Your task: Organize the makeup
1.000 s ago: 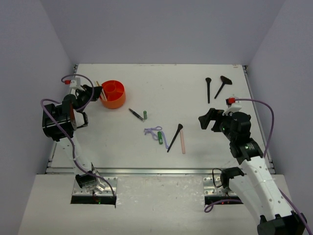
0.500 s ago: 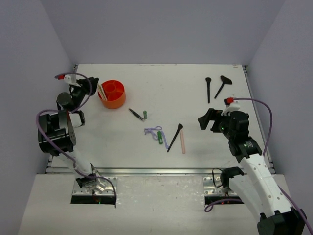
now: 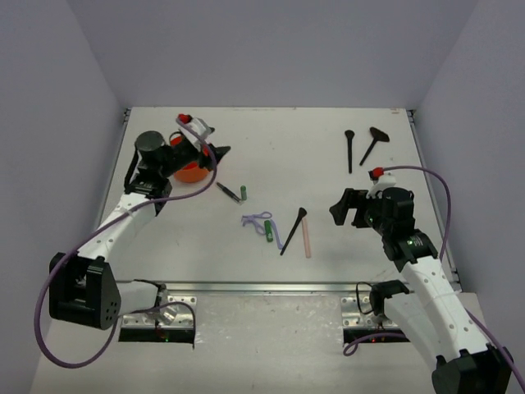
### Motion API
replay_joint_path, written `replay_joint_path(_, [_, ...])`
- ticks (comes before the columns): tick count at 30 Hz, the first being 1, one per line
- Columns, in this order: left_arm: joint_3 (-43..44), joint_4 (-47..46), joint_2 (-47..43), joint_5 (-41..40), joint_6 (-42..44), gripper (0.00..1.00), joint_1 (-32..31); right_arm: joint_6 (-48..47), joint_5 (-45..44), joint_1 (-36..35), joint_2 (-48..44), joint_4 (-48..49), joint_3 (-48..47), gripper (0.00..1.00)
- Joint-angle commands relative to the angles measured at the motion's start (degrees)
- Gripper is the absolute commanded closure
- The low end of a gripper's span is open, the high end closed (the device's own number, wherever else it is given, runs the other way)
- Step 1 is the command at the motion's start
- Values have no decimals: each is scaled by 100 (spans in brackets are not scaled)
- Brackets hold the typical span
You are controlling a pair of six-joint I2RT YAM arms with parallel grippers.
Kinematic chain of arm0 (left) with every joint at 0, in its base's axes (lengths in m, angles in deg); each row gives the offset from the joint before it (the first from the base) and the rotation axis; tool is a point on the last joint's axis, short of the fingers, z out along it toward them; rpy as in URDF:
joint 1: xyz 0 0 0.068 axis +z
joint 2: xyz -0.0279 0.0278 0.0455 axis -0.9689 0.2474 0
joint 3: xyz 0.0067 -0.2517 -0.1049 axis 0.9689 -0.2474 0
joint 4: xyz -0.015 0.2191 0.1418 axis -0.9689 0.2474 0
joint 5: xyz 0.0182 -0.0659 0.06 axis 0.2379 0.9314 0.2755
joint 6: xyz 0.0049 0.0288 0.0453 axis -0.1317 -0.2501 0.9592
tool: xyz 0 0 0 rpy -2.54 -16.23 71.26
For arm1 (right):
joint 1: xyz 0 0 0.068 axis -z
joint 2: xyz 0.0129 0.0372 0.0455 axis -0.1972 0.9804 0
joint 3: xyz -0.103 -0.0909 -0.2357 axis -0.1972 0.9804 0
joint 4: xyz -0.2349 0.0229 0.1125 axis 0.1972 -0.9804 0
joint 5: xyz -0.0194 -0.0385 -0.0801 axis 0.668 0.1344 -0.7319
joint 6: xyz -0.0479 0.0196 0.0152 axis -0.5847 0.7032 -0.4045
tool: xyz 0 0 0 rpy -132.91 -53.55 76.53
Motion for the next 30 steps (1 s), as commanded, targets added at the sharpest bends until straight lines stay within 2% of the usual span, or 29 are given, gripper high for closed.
replay_joint_path(1, [438, 2262, 259, -1044, 1074, 34, -821, -257, 98, -9, 9, -12, -105, 1])
replay_joint_path(5, [829, 2742, 1016, -1745, 1168, 32, -1335, -209, 187, -9, 24, 195, 115, 1])
replay_joint_path(15, [1471, 2707, 2565, -2245, 1143, 33, -1788, -317, 190, -9, 294, 189, 236, 1])
replay_joint_path(30, [1479, 2795, 3065, -2158, 994, 33, -1868, -386, 76, -9, 398, 281, 225, 1])
